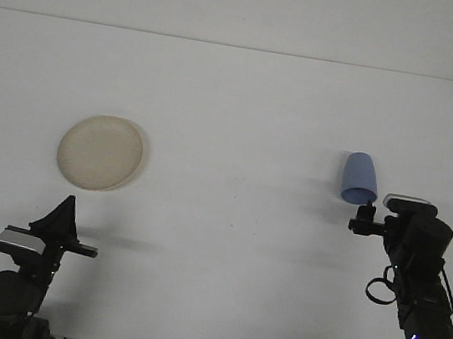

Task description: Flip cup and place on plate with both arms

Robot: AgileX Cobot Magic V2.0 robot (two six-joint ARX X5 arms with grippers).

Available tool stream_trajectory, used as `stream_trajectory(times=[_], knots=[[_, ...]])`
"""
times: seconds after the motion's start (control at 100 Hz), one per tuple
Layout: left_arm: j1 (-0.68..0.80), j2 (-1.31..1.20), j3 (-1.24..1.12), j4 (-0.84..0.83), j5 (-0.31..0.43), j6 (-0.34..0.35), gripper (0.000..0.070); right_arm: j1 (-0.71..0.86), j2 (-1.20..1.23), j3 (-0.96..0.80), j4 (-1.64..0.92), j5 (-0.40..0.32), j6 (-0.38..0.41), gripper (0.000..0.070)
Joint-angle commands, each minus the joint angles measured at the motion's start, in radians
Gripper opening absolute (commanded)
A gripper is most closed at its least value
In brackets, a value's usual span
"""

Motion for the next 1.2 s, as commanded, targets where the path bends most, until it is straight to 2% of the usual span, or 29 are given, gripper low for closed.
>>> stream_trajectory(times=[0.0, 0.22, 0.82, 1.02, 1.19], knots=[[-0.002, -0.002, -0.020, 0.010, 0.002, -0.006, 0.0012, -0.016, 0.040, -0.015, 0.061, -0.022, -0.007, 0.0548], [-0.002, -0.002, -0.020, 0.010, 0.002, -0.006, 0.0012, -0.060, 0.187, -0.044, 0.201, -0.091, -0.008, 0.0548], [-0.001, -0.002, -0.020, 0.010, 0.002, -0.006, 0.0012, -0.069, 0.480, -0.044, 0.612, -0.098, -0.013, 0.0534], [-0.002, -0.002, -0.020, 0.010, 0.002, -0.006, 0.0012, -0.069, 0.517, -0.040, 0.673, -0.102, -0.035, 0.0476], [-0.001, -0.002, -0.020, 0.010, 0.002, -0.006, 0.0012, -0.070, 0.563, -0.019, 0.694, -0.133, -0.035, 0.0476]])
